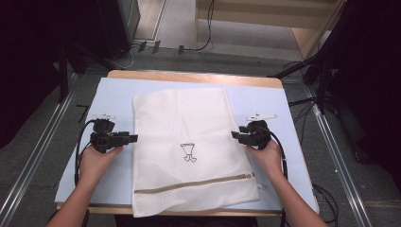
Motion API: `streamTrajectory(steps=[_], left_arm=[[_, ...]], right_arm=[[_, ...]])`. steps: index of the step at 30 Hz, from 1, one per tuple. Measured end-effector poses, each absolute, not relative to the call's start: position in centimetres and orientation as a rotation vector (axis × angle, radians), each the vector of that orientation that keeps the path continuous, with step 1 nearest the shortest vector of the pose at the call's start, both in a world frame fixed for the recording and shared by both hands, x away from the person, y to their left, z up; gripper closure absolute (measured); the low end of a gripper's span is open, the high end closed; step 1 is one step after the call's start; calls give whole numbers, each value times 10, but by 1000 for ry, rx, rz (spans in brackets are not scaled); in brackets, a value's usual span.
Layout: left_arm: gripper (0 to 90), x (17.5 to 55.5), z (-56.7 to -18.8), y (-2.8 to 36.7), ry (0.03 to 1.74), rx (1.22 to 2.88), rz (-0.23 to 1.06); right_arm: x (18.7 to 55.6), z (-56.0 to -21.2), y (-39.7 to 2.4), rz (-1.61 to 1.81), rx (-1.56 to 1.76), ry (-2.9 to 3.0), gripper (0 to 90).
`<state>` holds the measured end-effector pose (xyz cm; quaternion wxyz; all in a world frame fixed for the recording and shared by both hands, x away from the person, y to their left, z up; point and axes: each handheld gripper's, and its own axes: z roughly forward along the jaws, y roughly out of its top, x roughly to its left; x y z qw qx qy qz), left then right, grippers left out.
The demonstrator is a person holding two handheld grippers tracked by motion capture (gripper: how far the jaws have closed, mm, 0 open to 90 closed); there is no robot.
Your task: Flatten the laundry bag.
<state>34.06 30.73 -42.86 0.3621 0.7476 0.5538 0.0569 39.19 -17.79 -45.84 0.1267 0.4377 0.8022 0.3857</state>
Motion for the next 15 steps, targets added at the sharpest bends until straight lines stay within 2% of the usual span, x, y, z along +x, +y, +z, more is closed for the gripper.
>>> streamTrajectory(steps=[10,15], left_arm=[[526,337,-445,292,1451,1988,103],[619,337,-448,286,1453,2006,107]], right_arm=[[399,-465,-172,1087,1271,2365,567],[401,-470,-172,1066,1296,2386,587]])
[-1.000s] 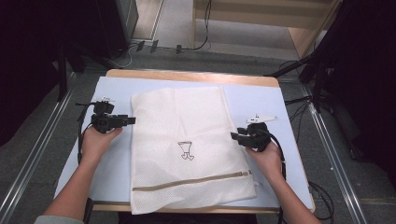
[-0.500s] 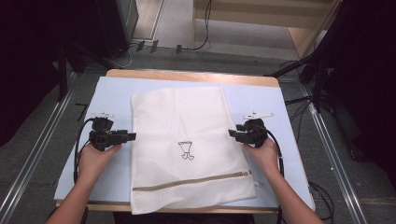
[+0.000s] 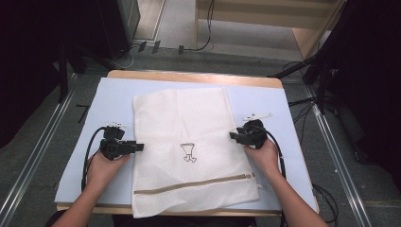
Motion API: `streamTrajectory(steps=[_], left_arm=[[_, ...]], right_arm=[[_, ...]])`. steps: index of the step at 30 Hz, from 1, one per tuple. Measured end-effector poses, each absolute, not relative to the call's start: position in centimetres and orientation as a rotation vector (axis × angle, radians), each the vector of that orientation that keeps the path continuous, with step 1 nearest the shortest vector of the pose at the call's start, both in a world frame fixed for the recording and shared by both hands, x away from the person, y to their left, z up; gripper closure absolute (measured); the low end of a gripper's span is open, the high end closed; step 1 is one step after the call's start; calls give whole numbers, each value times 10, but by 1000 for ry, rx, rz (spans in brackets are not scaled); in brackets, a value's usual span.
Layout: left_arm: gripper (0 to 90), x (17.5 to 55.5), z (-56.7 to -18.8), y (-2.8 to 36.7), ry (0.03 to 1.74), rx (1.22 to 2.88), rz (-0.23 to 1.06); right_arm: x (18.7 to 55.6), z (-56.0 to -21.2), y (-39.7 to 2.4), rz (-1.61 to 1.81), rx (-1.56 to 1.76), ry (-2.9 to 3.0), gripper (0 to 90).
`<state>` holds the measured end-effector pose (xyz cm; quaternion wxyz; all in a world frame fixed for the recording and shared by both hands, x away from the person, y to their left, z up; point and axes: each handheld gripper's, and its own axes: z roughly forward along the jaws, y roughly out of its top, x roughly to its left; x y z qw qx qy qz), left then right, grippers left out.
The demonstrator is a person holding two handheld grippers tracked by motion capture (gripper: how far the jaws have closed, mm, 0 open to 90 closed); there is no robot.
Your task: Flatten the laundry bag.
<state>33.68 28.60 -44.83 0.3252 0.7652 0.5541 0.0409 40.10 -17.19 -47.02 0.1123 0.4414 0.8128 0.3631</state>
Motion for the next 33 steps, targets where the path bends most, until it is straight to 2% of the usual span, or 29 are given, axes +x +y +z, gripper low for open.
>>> streamTrajectory(steps=[9,12,13,14,18,33], left_arm=[[823,339,-450,280,1441,2039,123],[872,341,-449,281,1442,2051,107],[881,342,-450,281,1443,2045,102],[886,342,-449,280,1438,2052,103],[894,344,-447,282,1441,2049,87],[897,372,-427,293,1410,1935,116]], right_arm=[[399,-473,-168,1036,1289,2389,684],[398,-473,-167,1026,1278,2395,752],[397,-473,-167,1025,1277,2395,803],[397,-473,-167,1027,1264,2403,840],[395,-472,-165,1014,1248,2409,876],[394,-457,-177,1068,1307,2348,884]])
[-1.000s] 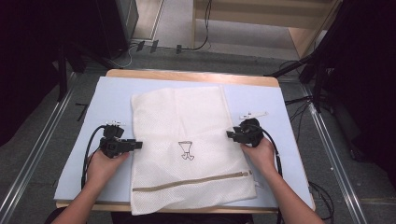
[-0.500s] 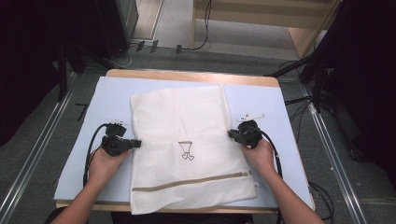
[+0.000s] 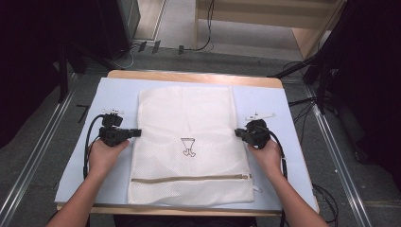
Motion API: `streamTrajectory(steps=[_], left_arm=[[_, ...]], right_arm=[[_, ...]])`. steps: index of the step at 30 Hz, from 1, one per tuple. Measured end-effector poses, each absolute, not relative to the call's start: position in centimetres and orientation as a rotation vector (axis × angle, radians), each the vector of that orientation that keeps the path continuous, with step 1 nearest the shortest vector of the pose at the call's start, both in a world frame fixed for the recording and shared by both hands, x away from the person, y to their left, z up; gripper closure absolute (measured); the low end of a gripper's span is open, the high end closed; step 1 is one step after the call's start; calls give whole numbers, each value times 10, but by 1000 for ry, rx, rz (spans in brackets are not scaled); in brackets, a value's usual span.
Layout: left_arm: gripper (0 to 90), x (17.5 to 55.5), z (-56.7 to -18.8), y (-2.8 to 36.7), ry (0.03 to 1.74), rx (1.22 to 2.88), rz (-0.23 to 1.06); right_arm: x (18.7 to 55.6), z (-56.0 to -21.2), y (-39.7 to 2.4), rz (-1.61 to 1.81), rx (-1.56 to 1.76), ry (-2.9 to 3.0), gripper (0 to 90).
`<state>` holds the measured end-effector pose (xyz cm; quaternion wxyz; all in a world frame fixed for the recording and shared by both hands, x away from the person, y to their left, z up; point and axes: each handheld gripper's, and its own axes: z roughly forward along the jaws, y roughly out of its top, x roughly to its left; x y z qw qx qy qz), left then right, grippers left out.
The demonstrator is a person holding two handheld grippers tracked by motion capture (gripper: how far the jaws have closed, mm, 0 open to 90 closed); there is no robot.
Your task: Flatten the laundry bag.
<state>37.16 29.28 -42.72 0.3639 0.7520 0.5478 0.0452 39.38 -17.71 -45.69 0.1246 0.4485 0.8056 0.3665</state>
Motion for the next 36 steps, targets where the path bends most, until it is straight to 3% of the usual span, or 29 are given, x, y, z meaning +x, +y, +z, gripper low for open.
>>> streamTrajectory(steps=[16,36], left_arm=[[893,416,-424,286,1391,1934,157],[876,438,-442,294,1429,1918,125]], right_arm=[[419,-456,-180,1081,1383,2300,881],[437,-471,-172,1021,1367,2284,867]])
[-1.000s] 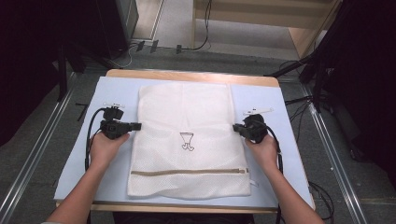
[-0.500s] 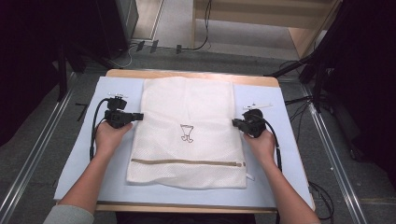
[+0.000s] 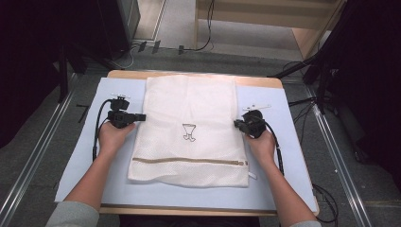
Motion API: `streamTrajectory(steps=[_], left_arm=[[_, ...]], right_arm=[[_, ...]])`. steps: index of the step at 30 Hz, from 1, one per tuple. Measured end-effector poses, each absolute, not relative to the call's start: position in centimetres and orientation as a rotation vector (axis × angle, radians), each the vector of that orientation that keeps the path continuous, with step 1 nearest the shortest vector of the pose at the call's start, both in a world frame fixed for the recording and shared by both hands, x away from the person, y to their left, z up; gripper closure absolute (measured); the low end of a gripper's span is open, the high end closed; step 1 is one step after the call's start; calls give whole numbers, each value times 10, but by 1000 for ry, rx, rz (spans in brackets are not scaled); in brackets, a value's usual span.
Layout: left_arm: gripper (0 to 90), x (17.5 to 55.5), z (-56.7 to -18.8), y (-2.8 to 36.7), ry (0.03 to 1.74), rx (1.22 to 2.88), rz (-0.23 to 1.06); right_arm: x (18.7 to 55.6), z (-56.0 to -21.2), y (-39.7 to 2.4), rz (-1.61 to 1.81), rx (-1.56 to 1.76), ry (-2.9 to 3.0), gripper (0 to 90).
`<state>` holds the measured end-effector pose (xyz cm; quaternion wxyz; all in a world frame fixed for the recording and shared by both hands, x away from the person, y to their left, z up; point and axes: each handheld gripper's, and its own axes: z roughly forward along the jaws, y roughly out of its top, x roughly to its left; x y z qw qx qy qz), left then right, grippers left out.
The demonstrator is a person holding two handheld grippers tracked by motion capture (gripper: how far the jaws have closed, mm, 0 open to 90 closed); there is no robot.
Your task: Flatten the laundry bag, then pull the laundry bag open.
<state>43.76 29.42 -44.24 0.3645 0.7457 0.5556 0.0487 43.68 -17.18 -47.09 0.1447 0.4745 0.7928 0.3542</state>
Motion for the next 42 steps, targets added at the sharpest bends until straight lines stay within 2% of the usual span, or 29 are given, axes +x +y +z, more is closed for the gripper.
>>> streamTrajectory(steps=[5,8,13,16,32,42], left_arm=[[847,438,-443,293,1413,1912,143],[768,435,-439,295,1400,1897,148],[620,428,-431,294,1355,1914,148],[563,423,-426,290,1324,1935,153],[508,396,-411,280,1237,1973,150],[486,375,-401,267,1165,1993,151]], right_arm=[[439,-473,-174,1052,1403,2272,845],[438,-472,-176,1073,1406,2268,797],[436,-465,-182,1149,1414,2254,665],[434,-462,-185,1154,1405,2254,654],[410,-450,-191,1179,1342,2307,619],[382,-442,-195,1225,1285,2343,674]])
